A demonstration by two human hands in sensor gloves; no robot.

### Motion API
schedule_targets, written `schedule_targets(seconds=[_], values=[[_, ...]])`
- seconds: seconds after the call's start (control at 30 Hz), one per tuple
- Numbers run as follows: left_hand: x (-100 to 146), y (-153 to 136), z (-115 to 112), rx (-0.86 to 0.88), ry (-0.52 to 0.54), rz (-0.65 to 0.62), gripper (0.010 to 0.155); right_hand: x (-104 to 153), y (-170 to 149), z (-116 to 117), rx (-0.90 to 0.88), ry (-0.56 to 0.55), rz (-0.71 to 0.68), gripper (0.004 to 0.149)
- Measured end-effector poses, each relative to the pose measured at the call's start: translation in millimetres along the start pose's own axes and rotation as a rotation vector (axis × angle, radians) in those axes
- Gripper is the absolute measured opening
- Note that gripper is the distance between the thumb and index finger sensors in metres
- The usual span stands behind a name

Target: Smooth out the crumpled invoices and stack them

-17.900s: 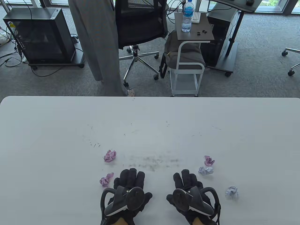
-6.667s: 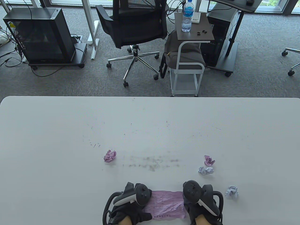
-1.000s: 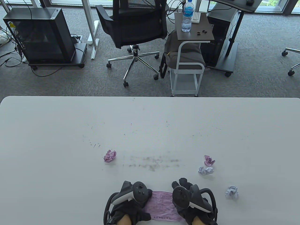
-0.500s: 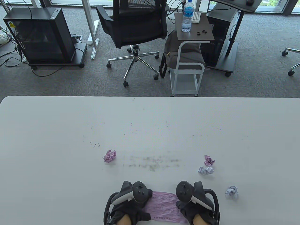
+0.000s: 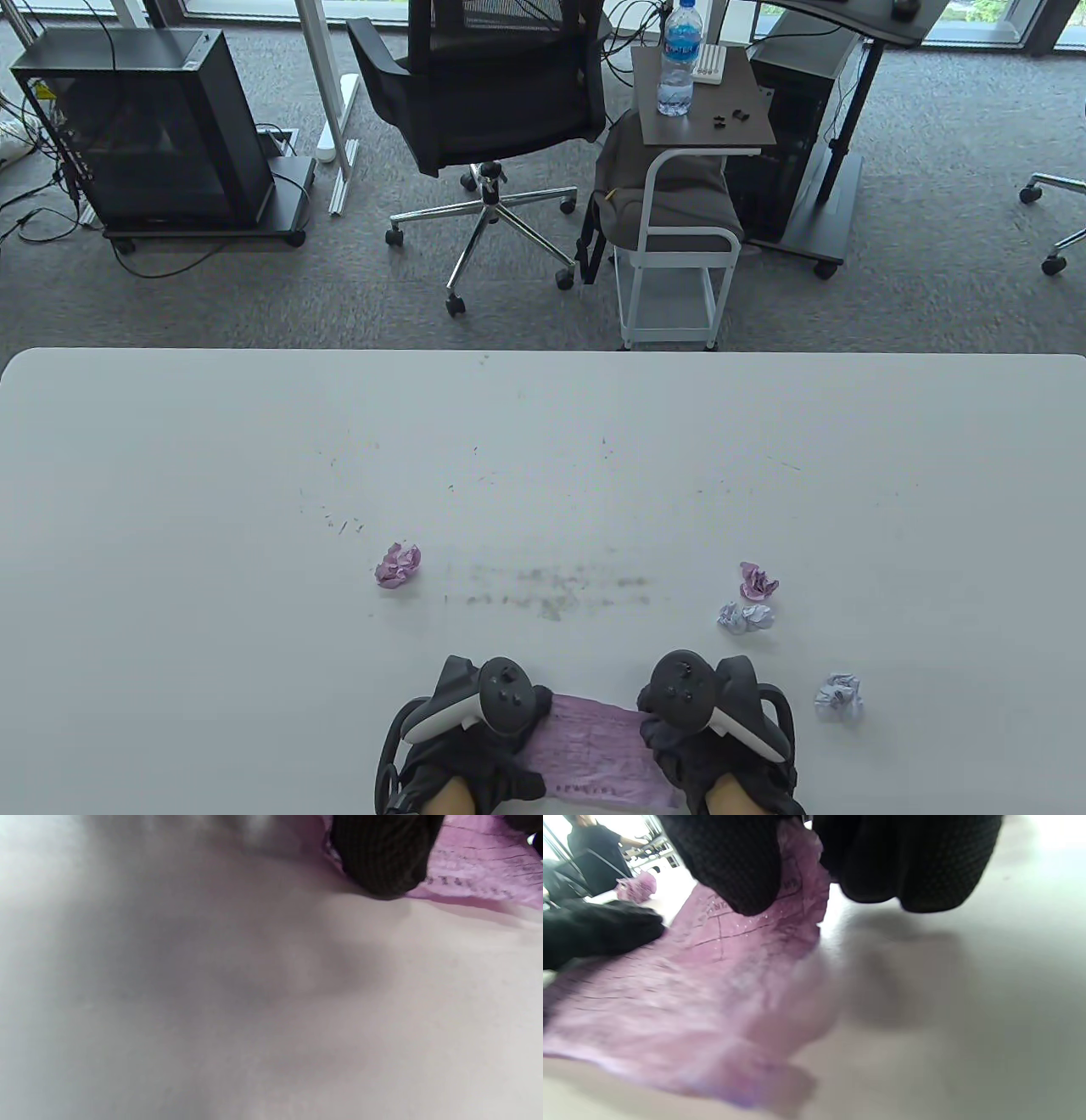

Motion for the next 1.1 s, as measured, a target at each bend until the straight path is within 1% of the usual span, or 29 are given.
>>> schedule_targets(seconds=[0.1,0.17,0.2,0.3,0.33,0.43,0.53,0.6,0.67,0.77,0.8,0.83,0.9,0.93,0.97,1.0,1.07,1.1], values=[[-0.1,-0.1,0.0,-0.004,-0.001,0.003,0.087,2.2,-9.0,-7.8,-0.197,-0.044,-0.020,0.041],[-0.2,0.2,-0.4,-0.005,-0.004,0.003,0.088,3.3,-13.8,-11.4,-0.389,-0.121,-0.030,0.043],[-0.3,0.3,-0.4,-0.008,-0.004,0.005,0.088,3.9,-14.4,-12.6,-0.430,-0.149,-0.025,0.043],[0.1,0.4,-0.6,-0.018,-0.007,0.010,0.089,5.4,-8.8,-16.9,-0.402,-0.228,-0.063,0.044],[0.3,0.4,-0.4,-0.018,-0.005,0.012,0.089,6.4,-4.7,-19.9,-0.369,-0.270,-0.105,0.044],[0.6,-0.2,0.7,-0.023,0.005,0.026,0.092,11.3,4.8,-29.7,-0.319,-0.339,-0.182,0.043],[1.4,-2.4,2.2,-0.010,0.025,0.037,0.093,18.1,9.5,-38.8,-0.256,-0.415,-0.215,0.041],[2.9,-4.7,2.7,-0.004,0.039,0.033,0.098,23.9,12.2,-46.1,-0.195,-0.453,-0.244,0.041],[6.5,-8.3,6.1,0.096,0.080,-0.020,0.101,31.4,13.5,-54.9,-0.188,-0.499,-0.277,0.041],[12.5,-14.3,12.3,0.260,0.182,-0.097,0.103,41.9,15.4,-63.7,-0.235,-0.580,-0.322,0.041],[17.1,-17.2,16.1,0.303,0.240,-0.108,0.105,46.7,17.3,-68.4,-0.233,-0.627,-0.337,0.041],[20.6,-18.9,19.0,0.328,0.289,-0.121,0.106,49.3,18.9,-71.5,-0.232,-0.639,-0.352,0.041],[27.6,-24.4,24.9,0.448,0.399,-0.191,0.107,56.6,23.0,-79.1,-0.281,-0.668,-0.398,0.040],[28.3,-25.7,26.0,0.506,0.421,-0.236,0.108,58.6,23.2,-81.6,-0.321,-0.677,-0.406,0.040],[28.2,-26.7,26.9,0.612,0.432,-0.321,0.109,60.9,22.0,-84.9,-0.407,-0.683,-0.418,0.040],[27.7,-26.6,27.1,0.672,0.426,-0.366,0.109,61.8,20.4,-86.4,-0.463,-0.688,-0.423,0.040],[25.8,-22.3,26.2,0.812,0.364,-0.491,0.110,60.8,11.4,-86.7,-0.662,-0.696,-0.407,0.040],[25.1,-19.5,26.1,0.836,0.349,-0.523,0.109,59.0,6.9,-85.3,-0.730,-0.684,-0.390,0.040]])
Point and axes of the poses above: the tracker on the back of each hand, its own y axis roughly to the thumb side, its own x axis roughly from the fingertips to the wrist, z = x × y, the point moved 2 cm from there along -x, roughly from the wrist to the fingertips, and after that the axes turned 3 degrees about -y, right-handed, at the moved point
